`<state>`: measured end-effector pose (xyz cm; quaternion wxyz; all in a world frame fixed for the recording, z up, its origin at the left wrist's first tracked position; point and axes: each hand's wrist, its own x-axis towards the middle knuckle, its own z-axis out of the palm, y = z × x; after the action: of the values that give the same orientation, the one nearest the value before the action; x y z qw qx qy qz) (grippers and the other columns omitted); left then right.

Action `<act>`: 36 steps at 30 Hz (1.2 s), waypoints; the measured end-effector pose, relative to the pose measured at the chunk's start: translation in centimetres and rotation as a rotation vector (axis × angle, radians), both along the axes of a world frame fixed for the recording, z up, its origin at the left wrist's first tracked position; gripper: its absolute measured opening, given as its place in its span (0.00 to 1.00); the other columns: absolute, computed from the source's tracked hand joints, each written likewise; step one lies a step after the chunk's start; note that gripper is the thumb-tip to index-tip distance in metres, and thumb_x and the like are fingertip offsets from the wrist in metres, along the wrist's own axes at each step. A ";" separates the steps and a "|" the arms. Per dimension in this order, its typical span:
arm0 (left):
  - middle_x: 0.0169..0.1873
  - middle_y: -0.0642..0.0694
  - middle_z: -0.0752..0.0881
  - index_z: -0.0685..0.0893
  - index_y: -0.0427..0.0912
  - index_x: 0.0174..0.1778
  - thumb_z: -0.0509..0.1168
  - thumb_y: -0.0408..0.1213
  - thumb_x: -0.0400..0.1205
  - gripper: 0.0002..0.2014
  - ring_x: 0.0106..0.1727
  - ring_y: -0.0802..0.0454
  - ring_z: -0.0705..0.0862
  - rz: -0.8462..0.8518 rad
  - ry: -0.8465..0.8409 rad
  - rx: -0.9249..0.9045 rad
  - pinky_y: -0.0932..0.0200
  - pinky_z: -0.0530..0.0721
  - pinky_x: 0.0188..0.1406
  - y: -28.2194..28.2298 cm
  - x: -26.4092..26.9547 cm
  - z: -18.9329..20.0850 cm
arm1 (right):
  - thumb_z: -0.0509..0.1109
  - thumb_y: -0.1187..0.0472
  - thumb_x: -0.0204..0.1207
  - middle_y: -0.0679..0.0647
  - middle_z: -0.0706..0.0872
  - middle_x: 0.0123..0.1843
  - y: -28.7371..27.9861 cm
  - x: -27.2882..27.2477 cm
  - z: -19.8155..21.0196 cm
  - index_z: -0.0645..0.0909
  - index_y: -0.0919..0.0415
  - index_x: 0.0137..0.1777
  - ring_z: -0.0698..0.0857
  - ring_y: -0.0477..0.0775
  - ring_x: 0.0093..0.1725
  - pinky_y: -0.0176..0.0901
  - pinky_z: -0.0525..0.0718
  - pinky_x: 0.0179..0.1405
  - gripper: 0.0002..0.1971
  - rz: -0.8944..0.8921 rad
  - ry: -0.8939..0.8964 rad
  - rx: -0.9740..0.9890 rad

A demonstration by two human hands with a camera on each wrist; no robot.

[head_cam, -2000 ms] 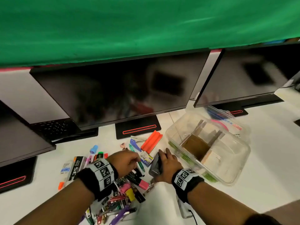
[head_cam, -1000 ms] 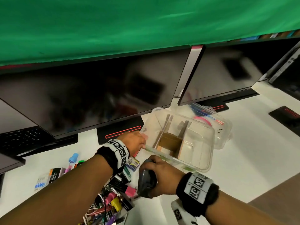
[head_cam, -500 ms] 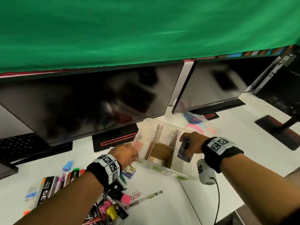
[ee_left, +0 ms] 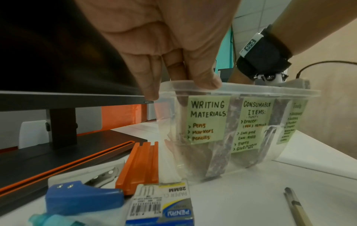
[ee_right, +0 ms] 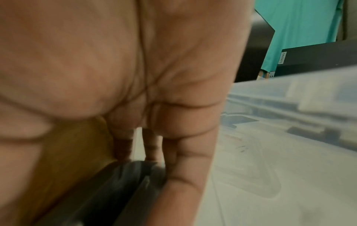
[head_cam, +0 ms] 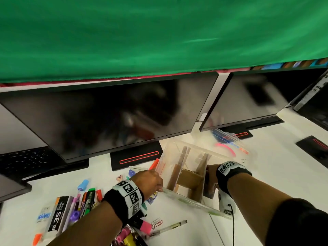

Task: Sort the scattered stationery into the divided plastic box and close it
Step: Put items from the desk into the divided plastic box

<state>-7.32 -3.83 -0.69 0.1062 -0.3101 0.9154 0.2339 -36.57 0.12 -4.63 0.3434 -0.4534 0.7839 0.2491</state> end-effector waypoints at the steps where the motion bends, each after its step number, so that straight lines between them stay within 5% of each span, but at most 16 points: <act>1: 0.60 0.49 0.84 0.86 0.43 0.58 0.59 0.42 0.84 0.13 0.63 0.53 0.80 -0.010 0.001 0.000 0.59 0.77 0.64 -0.1 -0.1 0.0 | 0.75 0.47 0.41 0.50 0.88 0.45 0.1 0.5 0.4 0.78 0.29 0.31 0.87 0.59 0.48 0.52 0.85 0.57 0.16 -0.009 -0.007 -0.002; 9: 0.57 0.52 0.84 0.87 0.49 0.56 0.61 0.47 0.82 0.13 0.61 0.53 0.81 -0.001 -0.012 -0.007 0.55 0.79 0.64 -0.4 0.0 -0.1 | 0.80 0.56 0.56 0.51 0.90 0.46 0.8 2.2 2.0 0.88 0.50 0.50 0.88 0.56 0.51 0.41 0.85 0.45 0.19 -0.013 -0.132 0.040; 14: 0.56 0.53 0.85 0.87 0.51 0.56 0.62 0.49 0.81 0.13 0.61 0.54 0.81 -0.001 -0.014 -0.014 0.54 0.79 0.64 -0.5 0.0 -0.4 | 0.83 0.46 0.36 0.51 0.91 0.37 0.1 -0.6 -1.2 0.87 0.45 0.32 0.91 0.59 0.44 0.51 0.88 0.49 0.20 -0.083 -0.071 -0.009; 18: 0.57 0.54 0.85 0.87 0.52 0.56 0.62 0.50 0.81 0.13 0.61 0.54 0.81 0.005 -0.001 -0.016 0.55 0.79 0.63 -0.4 0.1 -0.4 | 0.80 0.56 0.60 0.51 0.86 0.33 0.9 1.1 1.0 0.79 0.55 0.27 0.89 0.59 0.44 0.47 0.87 0.49 0.11 -0.055 0.001 -0.127; 24: 0.61 0.58 0.82 0.85 0.54 0.60 0.60 0.52 0.81 0.15 0.66 0.57 0.78 0.017 0.105 -0.057 0.60 0.74 0.68 -0.5 0.5 -0.1 | 0.74 0.52 0.70 0.53 0.84 0.47 0.8 2.2 4.4 0.84 0.59 0.50 0.82 0.54 0.49 0.41 0.79 0.52 0.13 0.085 0.061 -0.281; 28: 0.67 0.59 0.77 0.83 0.54 0.62 0.62 0.47 0.82 0.14 0.68 0.59 0.76 0.308 0.322 -0.073 0.67 0.69 0.68 -2.6 1.4 0.2 | 0.68 0.48 0.75 0.52 0.85 0.58 3.7 4.5 7.9 0.83 0.56 0.57 0.82 0.53 0.58 0.40 0.78 0.58 0.16 0.153 0.034 -0.422; 31: 0.62 0.54 0.80 0.83 0.51 0.62 0.62 0.45 0.81 0.14 0.65 0.55 0.79 0.372 0.193 -0.083 0.66 0.73 0.64 -4.6 1.5 -1.3 | 0.69 0.48 0.72 0.51 0.86 0.56 5.9 7.3 8.5 0.83 0.54 0.56 0.82 0.51 0.54 0.40 0.80 0.55 0.16 0.232 -0.169 -0.536; 36: 0.61 0.46 0.82 0.82 0.48 0.62 0.59 0.46 0.82 0.15 0.60 0.47 0.83 0.331 -0.125 -0.080 0.55 0.82 0.60 -4.7 -0.7 -3.8 | 0.67 0.47 0.75 0.52 0.82 0.63 8.5 10.3 4.7 0.78 0.52 0.66 0.76 0.53 0.64 0.47 0.76 0.66 0.20 0.449 -0.270 -0.556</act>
<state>-8.03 -8.51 -4.52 0.1103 -0.4746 0.8519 0.1918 -26.23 8.59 0.08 0.2440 -0.7185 0.6504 0.0340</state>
